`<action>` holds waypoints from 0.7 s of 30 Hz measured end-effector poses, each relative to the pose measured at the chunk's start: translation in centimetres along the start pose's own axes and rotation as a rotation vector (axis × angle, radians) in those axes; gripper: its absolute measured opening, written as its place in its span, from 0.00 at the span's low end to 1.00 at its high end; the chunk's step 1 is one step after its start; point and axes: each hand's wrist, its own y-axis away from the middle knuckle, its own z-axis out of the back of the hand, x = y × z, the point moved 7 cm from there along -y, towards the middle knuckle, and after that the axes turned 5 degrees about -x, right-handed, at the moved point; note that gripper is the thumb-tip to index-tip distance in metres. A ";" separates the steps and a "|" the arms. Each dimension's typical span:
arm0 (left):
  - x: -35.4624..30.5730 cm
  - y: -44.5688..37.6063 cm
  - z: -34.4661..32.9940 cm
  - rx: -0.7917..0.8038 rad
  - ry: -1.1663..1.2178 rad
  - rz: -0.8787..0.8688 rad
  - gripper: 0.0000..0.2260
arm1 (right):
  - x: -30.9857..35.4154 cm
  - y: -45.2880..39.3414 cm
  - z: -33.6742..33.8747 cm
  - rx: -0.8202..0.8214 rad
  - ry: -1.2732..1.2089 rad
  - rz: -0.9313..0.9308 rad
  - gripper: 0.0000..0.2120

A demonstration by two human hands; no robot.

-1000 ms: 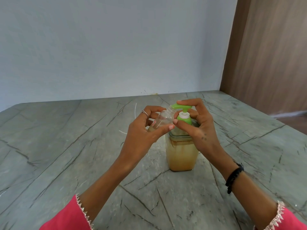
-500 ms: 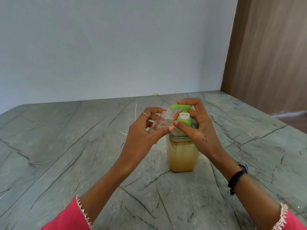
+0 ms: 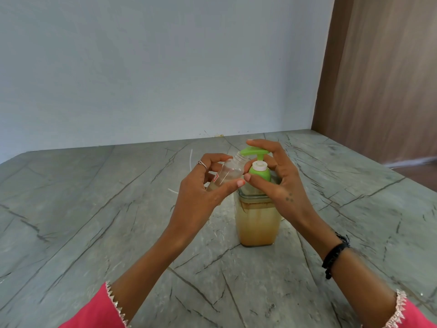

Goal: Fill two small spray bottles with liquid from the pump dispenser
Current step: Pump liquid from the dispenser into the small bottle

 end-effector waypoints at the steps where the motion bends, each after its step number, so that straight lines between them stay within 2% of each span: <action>1: 0.0 0.0 0.0 -0.002 -0.001 -0.004 0.18 | 0.0 0.0 0.0 -0.002 0.000 0.004 0.22; 21: 0.6 0.1 -0.2 0.012 -0.039 0.015 0.16 | -0.3 -0.5 0.3 -0.093 -0.104 -0.020 0.13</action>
